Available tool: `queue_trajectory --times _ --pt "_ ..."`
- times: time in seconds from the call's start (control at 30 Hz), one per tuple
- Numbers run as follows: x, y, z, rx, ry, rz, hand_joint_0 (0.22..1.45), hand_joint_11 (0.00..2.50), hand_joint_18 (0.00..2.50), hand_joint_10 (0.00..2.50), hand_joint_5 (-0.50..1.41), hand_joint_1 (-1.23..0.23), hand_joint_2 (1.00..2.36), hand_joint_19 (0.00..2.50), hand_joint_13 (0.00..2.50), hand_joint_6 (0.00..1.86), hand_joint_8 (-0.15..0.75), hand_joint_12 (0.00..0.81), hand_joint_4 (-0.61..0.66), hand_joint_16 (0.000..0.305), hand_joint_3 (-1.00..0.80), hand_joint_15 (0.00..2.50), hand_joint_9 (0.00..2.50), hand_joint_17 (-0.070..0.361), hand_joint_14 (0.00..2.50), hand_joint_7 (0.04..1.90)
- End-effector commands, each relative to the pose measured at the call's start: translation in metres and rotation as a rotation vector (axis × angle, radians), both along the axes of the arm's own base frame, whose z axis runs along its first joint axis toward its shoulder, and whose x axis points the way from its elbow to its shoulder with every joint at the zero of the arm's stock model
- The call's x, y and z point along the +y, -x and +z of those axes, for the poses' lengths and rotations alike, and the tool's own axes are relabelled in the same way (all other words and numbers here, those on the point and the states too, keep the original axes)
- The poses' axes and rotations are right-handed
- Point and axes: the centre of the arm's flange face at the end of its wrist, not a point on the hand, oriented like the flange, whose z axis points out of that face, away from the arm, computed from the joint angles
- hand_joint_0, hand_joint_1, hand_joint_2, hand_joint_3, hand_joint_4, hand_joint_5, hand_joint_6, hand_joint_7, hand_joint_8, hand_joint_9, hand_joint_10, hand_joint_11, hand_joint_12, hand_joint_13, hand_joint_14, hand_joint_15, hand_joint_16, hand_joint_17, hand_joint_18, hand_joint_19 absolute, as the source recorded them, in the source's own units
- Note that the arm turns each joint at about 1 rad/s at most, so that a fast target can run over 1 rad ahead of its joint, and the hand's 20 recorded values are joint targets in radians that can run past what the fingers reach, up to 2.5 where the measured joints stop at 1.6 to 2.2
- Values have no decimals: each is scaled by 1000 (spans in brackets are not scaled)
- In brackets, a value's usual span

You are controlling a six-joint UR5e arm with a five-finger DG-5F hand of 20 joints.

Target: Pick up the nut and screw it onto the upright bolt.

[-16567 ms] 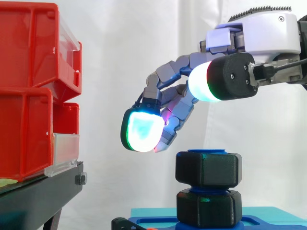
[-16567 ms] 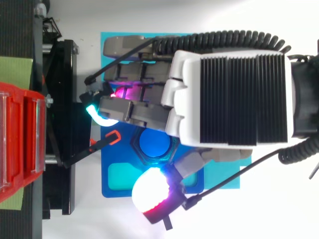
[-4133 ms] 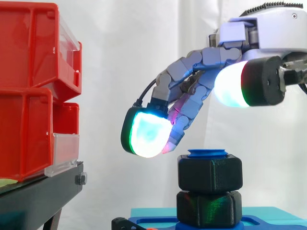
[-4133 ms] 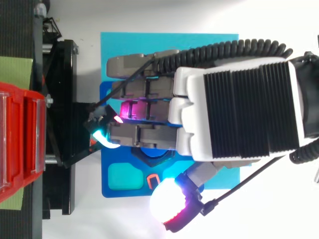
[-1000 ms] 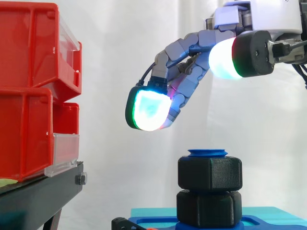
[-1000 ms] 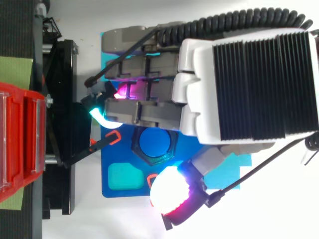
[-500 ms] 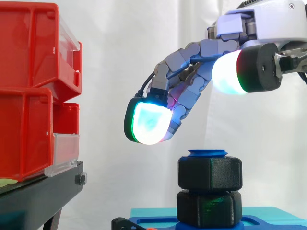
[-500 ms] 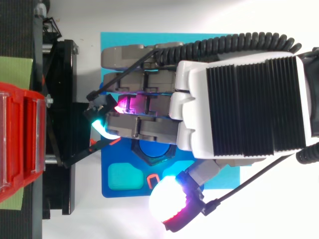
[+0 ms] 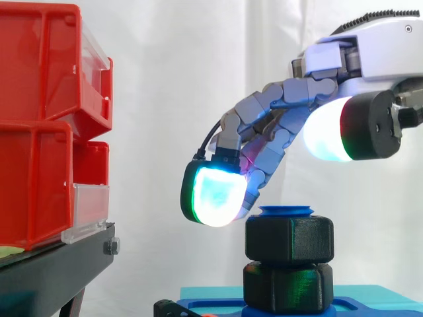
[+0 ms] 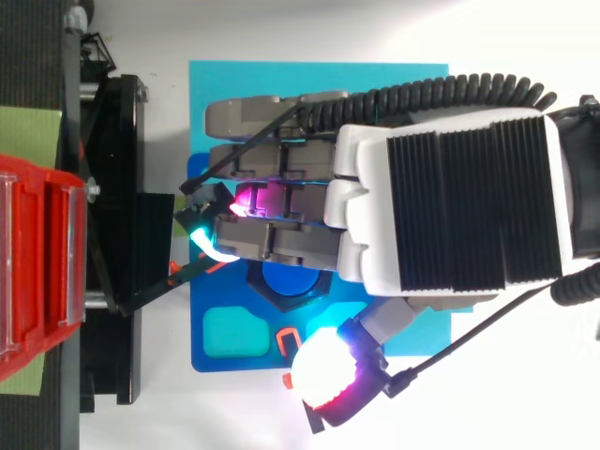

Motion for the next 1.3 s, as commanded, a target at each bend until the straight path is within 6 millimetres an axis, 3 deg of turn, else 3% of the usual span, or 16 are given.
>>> queue_trajectory --times 0.0,0.33,0.63,1.13,1.27 --pt "0 2 -5 10 1 0 509 0 253 0 -54 -159 1000 0 607 504 217 237 248 24 -500 0 730 53 0 883" --pt "0 2 -5 6 -2 -3 512 0 281 0 -49 -165 1000 0 629 504 224 238 255 24 -500 0 741 53 0 1028" --pt "0 2 -7 11 -1 -3 518 0 321 0 -28 -182 1000 0 665 505 235 233 189 23 -500 0 782 51 0 1235" --pt "-12 4 -7 24 2 -13 527 0 392 0 5 -208 1000 0 714 500 241 221 163 21 -500 0 856 47 0 1516" --pt "-17 5 -8 31 3 -21 530 0 423 0 -6 -217 1000 0 742 606 252 214 174 20 -500 0 914 45 0 1328"
